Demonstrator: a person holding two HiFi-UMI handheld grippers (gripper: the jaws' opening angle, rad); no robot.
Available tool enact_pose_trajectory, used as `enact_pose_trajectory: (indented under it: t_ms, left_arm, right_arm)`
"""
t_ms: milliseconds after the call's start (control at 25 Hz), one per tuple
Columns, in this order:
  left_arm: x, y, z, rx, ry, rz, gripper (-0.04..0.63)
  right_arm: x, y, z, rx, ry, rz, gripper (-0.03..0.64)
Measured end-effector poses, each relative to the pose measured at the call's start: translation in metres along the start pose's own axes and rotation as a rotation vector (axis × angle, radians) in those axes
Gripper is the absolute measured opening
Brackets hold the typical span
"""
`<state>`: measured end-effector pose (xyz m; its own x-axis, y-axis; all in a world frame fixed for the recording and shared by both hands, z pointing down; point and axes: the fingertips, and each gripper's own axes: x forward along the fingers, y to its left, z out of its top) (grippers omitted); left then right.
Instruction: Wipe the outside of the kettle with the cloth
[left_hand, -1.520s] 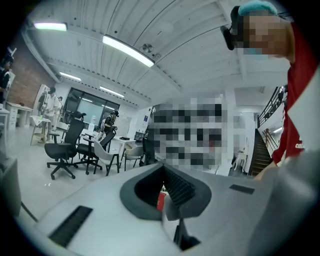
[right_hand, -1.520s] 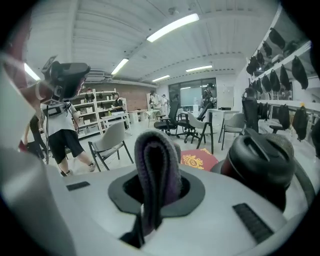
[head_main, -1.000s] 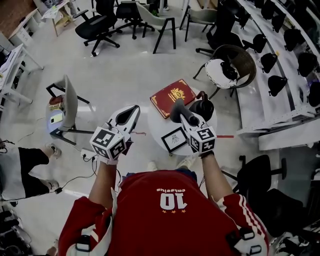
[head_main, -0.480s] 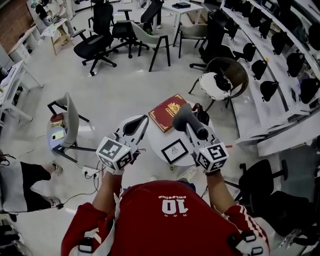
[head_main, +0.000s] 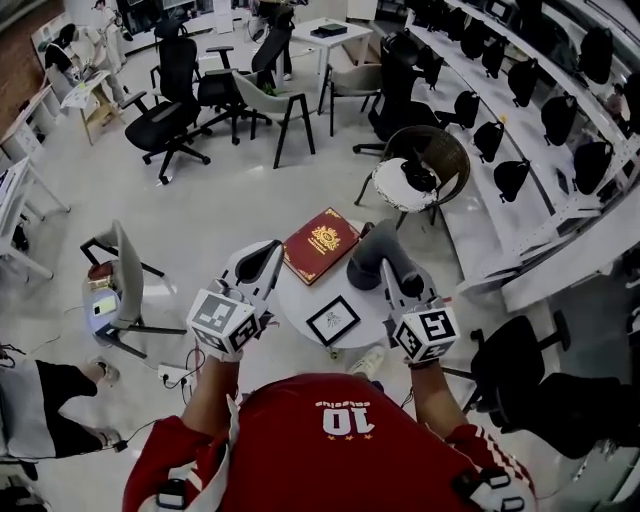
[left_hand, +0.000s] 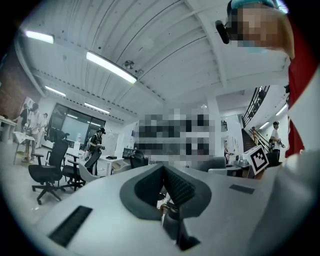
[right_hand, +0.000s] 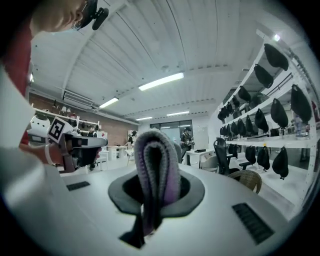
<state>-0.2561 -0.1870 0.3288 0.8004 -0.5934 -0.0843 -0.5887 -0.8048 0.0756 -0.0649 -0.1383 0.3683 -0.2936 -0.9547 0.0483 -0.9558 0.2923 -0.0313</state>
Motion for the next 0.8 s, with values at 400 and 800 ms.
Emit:
enact_pose_trajectory:
  t_ms: [400,800]
  left_arm:
    - [0.017,-0.004,-0.004,-0.015,0.003,-0.007,0.008]
    - [0.003,0.006,-0.008,-0.044,0.005,0.027,0.008]
  right_arm:
    - [-0.022,-0.029,0.004,-0.024,-0.017,-0.09,0.046]
    - [-0.02,-0.027,-0.001,-0.024,-0.006,-0.071,0.046]
